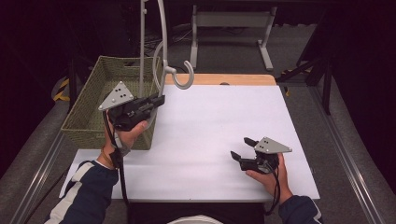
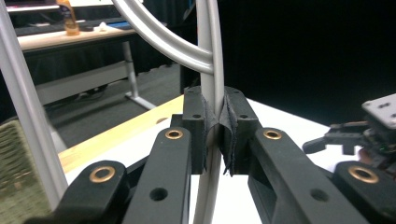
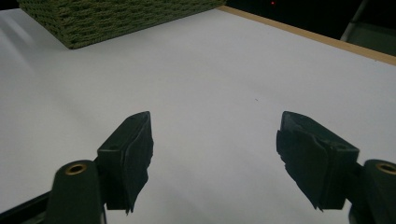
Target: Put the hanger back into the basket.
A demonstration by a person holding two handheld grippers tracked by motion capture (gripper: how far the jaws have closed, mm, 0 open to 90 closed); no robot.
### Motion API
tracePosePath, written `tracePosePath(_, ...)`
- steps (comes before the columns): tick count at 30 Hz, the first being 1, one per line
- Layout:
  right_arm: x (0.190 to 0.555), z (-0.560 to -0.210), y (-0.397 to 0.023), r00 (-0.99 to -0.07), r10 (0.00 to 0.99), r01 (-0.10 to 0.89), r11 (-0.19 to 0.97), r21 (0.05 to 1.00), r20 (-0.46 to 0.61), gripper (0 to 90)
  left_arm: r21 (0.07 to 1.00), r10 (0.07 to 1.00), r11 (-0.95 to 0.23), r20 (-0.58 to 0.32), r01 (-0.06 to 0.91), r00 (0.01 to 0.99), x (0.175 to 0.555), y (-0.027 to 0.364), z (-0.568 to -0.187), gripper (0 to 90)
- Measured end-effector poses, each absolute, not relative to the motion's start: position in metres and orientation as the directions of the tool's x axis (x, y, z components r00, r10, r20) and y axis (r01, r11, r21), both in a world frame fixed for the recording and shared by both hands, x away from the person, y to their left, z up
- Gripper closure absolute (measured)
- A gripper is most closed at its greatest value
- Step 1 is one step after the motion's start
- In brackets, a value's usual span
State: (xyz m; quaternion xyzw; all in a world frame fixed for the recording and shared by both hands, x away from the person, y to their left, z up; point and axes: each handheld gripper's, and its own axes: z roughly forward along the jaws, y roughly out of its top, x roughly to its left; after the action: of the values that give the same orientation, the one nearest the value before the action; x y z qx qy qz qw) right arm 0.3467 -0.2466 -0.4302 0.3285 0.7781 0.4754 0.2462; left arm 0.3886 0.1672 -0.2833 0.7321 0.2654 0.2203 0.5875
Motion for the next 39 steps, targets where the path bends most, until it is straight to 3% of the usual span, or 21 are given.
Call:
tracePosePath(21, 0.347, -0.437, -0.240, -0.683, 0.727, 0.284, 0.356, 0.890, -0.073, 26.6, 0.944, 0.731, -0.280, 0.091, 0.176, 0.676, 0.430, 0.217, -0.298, 81.7)
tracePosePath(39, 0.350, -0.443, -0.238, -0.712, 0.700, 0.310, 0.379, 0.872, -0.051, 25.0, 0.867, 0.785, -0.381, 0.120, 0.322, 0.608, 0.452, 0.253, -0.335, 81.7)
